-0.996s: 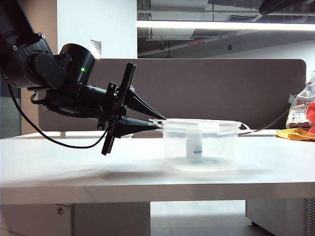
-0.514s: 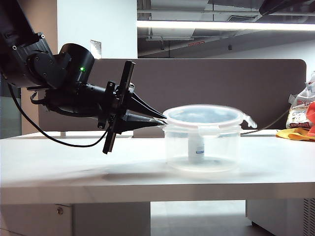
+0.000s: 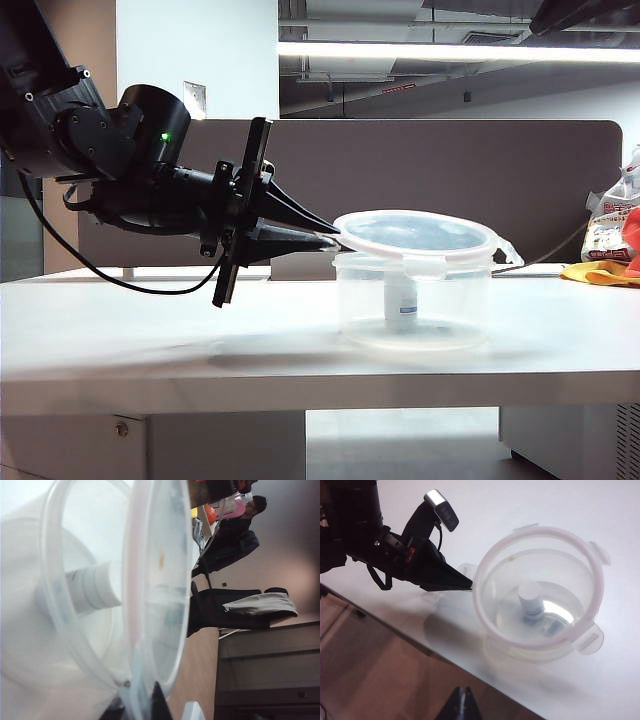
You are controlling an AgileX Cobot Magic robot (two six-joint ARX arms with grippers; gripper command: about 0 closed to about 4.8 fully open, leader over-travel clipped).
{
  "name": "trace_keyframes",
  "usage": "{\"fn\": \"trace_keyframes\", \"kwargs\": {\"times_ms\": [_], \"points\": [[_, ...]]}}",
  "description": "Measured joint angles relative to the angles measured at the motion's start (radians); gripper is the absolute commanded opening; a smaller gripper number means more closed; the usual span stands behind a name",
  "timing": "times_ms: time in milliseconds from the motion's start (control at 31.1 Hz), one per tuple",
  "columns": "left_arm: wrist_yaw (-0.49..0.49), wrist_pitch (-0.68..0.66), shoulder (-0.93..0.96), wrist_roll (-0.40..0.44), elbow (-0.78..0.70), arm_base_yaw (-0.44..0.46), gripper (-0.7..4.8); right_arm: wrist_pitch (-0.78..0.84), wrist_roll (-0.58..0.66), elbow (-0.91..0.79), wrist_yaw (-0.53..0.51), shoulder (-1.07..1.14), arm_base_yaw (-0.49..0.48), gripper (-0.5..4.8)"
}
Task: Remove the lid of the round box, pick up the small white medicine bottle inside, and place it on the table.
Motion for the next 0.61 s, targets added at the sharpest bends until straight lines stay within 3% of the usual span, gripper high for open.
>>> {"fn": "trace_keyframes", "kwargs": {"times_ms": [611], "points": [[0.047,0.005,-0.024,-0.032,0.084,0.048,-0.04,-0.003,-0.002,0.0,0.0,0.0,0.0,-0.08]]}}
